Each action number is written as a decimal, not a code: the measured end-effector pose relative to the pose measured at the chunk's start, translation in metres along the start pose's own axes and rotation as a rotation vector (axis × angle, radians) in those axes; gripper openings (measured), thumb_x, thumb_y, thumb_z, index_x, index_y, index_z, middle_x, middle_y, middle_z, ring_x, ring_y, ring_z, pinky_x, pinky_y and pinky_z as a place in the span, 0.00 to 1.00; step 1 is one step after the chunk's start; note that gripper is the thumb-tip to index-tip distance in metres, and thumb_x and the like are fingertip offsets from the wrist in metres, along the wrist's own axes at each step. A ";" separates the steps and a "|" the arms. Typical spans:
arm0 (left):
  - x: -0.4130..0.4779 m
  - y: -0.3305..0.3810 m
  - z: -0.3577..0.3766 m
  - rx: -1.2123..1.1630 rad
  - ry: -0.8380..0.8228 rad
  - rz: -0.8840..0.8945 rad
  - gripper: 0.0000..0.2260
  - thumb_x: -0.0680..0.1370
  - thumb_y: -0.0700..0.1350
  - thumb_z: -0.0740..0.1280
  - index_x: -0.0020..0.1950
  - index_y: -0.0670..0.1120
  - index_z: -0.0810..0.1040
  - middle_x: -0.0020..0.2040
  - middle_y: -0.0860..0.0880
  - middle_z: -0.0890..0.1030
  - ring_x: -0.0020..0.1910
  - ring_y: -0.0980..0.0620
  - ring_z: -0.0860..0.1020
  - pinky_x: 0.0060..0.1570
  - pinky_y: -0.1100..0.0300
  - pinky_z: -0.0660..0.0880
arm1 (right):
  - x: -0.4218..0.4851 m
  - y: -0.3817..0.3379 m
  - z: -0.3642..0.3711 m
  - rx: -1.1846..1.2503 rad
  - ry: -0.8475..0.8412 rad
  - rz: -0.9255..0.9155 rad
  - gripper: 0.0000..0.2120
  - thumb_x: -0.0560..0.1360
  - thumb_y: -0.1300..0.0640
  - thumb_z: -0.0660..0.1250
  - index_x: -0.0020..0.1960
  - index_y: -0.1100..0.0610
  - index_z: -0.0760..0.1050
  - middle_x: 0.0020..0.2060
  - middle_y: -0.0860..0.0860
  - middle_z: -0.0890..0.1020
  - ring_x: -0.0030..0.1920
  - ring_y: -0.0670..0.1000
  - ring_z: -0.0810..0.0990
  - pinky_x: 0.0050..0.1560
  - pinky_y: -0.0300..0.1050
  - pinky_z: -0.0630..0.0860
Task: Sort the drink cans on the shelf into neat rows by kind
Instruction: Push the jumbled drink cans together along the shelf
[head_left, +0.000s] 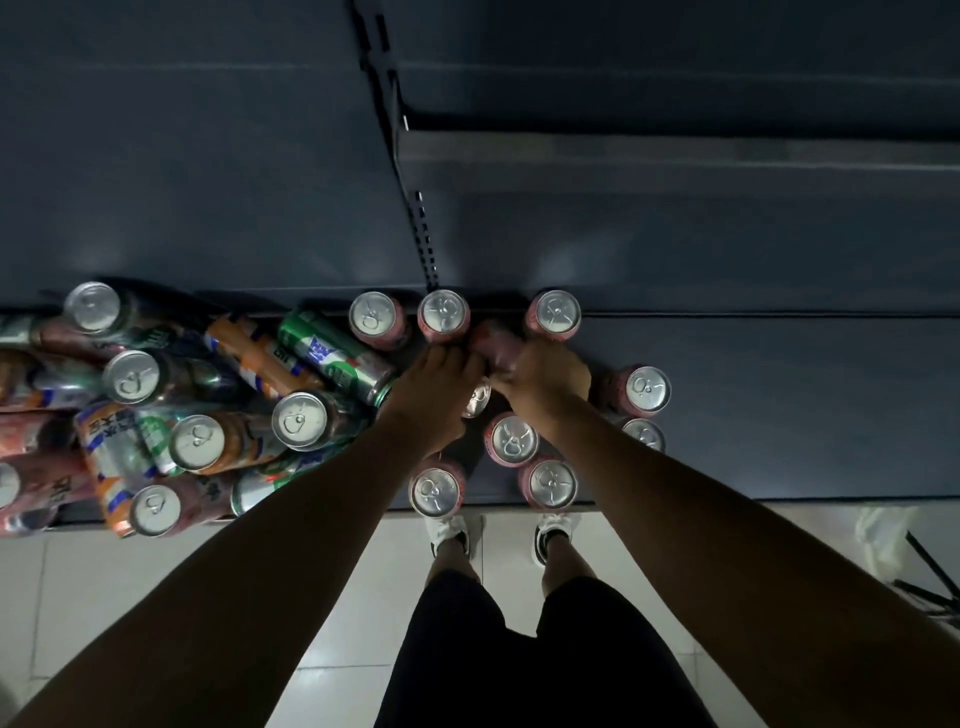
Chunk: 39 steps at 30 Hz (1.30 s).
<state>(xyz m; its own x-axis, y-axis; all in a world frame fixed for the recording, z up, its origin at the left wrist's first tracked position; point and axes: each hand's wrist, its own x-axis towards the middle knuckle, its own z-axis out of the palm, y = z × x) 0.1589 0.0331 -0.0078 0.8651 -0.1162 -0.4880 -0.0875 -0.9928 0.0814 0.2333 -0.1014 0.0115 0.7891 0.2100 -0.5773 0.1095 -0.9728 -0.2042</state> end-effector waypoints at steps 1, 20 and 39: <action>-0.002 0.000 -0.002 -0.052 0.001 -0.021 0.39 0.67 0.45 0.77 0.75 0.44 0.65 0.68 0.42 0.73 0.68 0.41 0.71 0.63 0.51 0.72 | -0.003 -0.001 0.001 0.016 0.022 -0.003 0.25 0.75 0.42 0.72 0.64 0.57 0.74 0.55 0.56 0.82 0.54 0.58 0.83 0.43 0.46 0.73; -0.031 0.023 -0.002 -0.387 0.059 -0.250 0.36 0.75 0.43 0.72 0.80 0.44 0.60 0.82 0.43 0.57 0.81 0.41 0.53 0.73 0.50 0.65 | -0.022 0.016 -0.001 -0.089 0.064 -0.315 0.25 0.79 0.56 0.67 0.74 0.54 0.65 0.75 0.55 0.63 0.72 0.59 0.67 0.56 0.53 0.78; -0.163 0.095 -0.006 -0.172 0.298 -0.678 0.37 0.70 0.56 0.78 0.74 0.51 0.66 0.74 0.45 0.70 0.72 0.37 0.64 0.67 0.32 0.68 | -0.096 -0.009 -0.034 -0.201 0.070 -0.589 0.27 0.81 0.46 0.61 0.77 0.53 0.62 0.75 0.52 0.64 0.67 0.62 0.72 0.59 0.56 0.74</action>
<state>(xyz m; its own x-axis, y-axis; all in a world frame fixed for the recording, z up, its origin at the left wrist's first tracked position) 0.0124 -0.0426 0.0848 0.8009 0.5544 -0.2265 0.5680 -0.8230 -0.0063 0.1765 -0.1162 0.0955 0.5986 0.7164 -0.3584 0.6444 -0.6964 -0.3158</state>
